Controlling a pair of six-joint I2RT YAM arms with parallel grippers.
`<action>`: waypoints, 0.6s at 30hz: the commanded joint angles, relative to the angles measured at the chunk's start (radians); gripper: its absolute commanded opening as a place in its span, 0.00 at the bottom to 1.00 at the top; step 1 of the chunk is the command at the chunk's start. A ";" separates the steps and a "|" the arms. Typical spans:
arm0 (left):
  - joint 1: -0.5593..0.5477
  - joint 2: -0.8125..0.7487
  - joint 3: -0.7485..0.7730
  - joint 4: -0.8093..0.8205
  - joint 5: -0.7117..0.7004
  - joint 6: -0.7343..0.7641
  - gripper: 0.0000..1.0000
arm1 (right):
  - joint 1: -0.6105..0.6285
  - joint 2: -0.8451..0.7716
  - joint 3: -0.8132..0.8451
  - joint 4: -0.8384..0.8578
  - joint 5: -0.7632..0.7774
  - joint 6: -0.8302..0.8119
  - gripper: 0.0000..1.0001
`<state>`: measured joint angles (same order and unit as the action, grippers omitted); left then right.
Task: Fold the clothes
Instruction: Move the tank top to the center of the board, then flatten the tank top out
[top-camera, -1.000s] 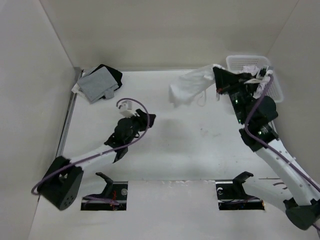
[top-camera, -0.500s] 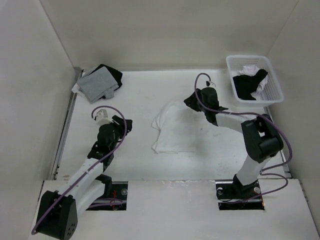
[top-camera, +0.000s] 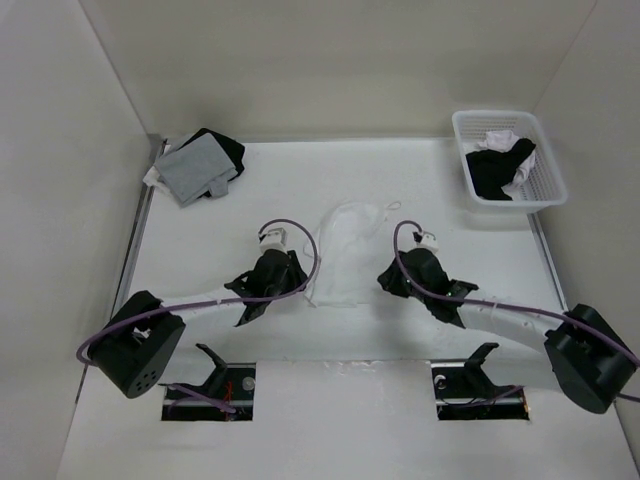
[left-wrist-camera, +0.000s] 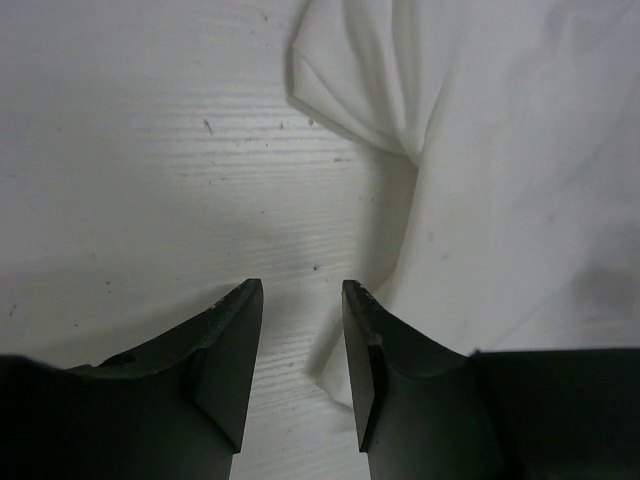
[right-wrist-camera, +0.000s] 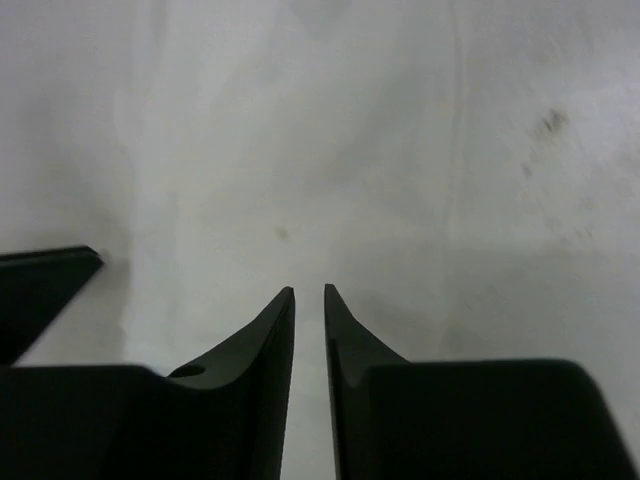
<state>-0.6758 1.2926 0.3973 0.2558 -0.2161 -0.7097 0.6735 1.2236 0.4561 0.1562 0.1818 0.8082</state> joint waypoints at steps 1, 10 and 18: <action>-0.020 0.031 0.028 0.019 0.027 0.026 0.36 | 0.051 -0.114 -0.028 -0.226 0.157 0.118 0.33; -0.067 0.039 0.034 -0.036 0.069 0.016 0.36 | 0.065 -0.156 -0.042 -0.391 0.173 0.213 0.37; -0.064 0.042 0.032 -0.059 0.098 0.016 0.26 | 0.085 0.003 0.012 -0.276 0.082 0.195 0.29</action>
<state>-0.7403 1.3369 0.4110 0.2287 -0.1490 -0.7036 0.7479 1.1839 0.4416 -0.1787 0.3099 1.0012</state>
